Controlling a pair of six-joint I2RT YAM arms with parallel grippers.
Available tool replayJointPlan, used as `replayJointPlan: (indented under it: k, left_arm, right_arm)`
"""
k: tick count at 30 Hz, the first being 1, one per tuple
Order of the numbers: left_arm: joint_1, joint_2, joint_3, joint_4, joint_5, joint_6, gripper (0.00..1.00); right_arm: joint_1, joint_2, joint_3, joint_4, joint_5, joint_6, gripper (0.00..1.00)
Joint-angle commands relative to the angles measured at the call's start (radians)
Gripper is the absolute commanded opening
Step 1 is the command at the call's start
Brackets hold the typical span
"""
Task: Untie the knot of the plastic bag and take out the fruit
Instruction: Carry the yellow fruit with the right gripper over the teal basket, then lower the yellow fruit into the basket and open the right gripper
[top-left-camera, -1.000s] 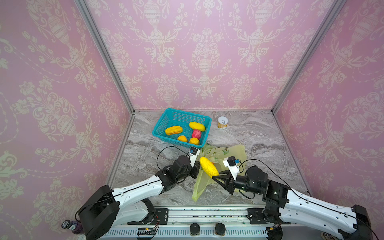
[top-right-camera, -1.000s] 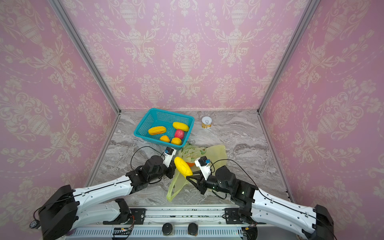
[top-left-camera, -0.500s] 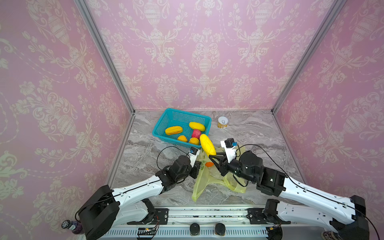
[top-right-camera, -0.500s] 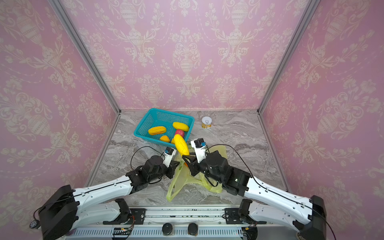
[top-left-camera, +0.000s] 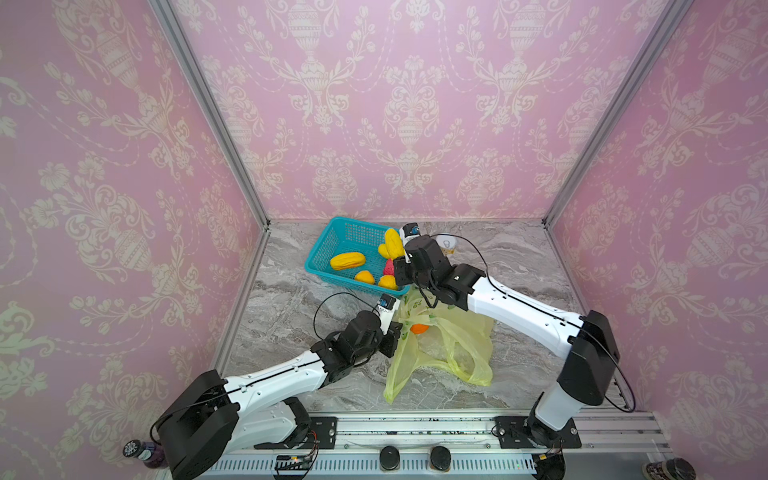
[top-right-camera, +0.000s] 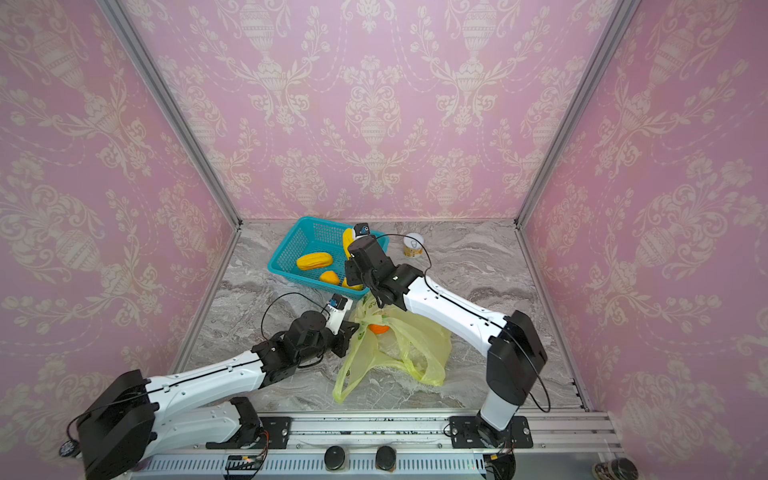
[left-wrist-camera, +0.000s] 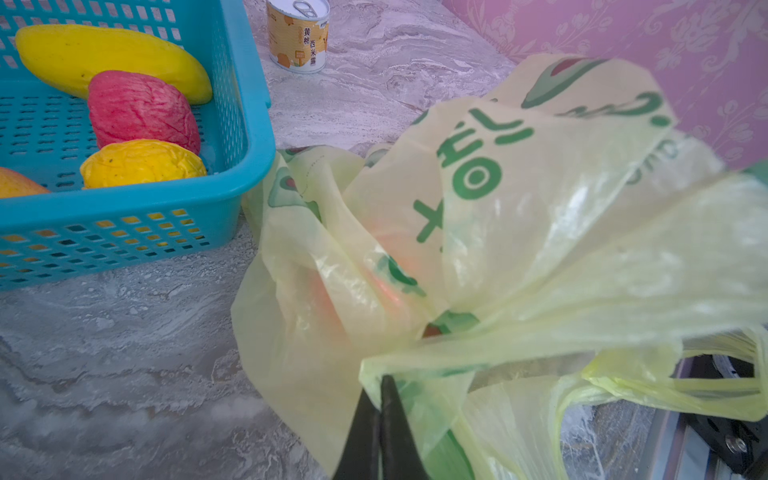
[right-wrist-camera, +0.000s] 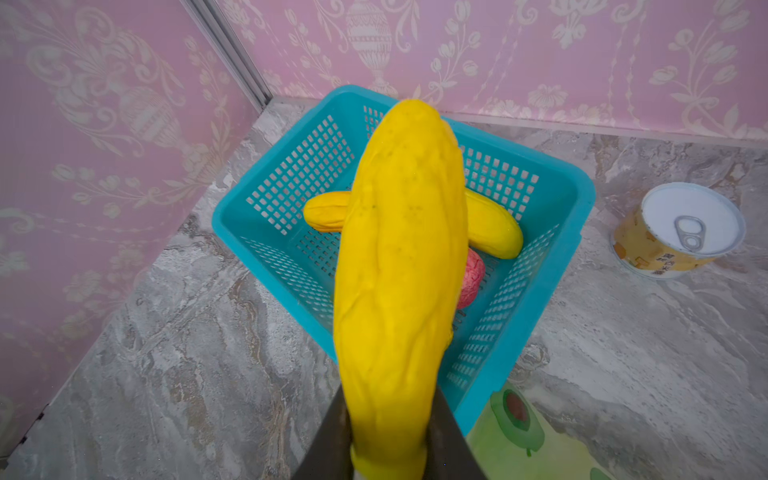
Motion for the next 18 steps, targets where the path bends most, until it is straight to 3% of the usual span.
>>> replayJointPlan:
  k: [1,9,18]
  left_arm:
    - [0.005,-0.016,-0.006,-0.003,0.015,0.028,0.00]
    - [0.005,-0.020,-0.012,0.010,0.021,0.039,0.00]
    - [0.005,-0.018,-0.013,0.013,0.023,0.041,0.00]
  right_arm:
    - [-0.024,0.138,0.153,-0.139,0.021,-0.005,0.04]
    - [-0.037,0.433,0.502,-0.349,0.061,-0.009,0.03]
    - [-0.060,0.577,0.648,-0.449,0.076,0.006,0.07]
